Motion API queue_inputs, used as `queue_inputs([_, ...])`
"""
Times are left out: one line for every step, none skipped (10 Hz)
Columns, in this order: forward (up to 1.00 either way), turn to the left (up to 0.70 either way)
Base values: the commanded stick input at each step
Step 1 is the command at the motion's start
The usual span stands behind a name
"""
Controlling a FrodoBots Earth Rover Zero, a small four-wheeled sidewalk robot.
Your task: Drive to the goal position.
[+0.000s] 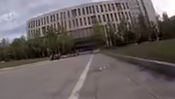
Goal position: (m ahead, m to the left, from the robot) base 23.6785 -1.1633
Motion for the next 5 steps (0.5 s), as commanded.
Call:
queue_inputs([1.0,0.0])
queue_inputs([1.0,0.0])
queue_inputs([1.0,0.0])
queue_inputs([1.0,0.0])
queue_inputs([1.0,0.0])
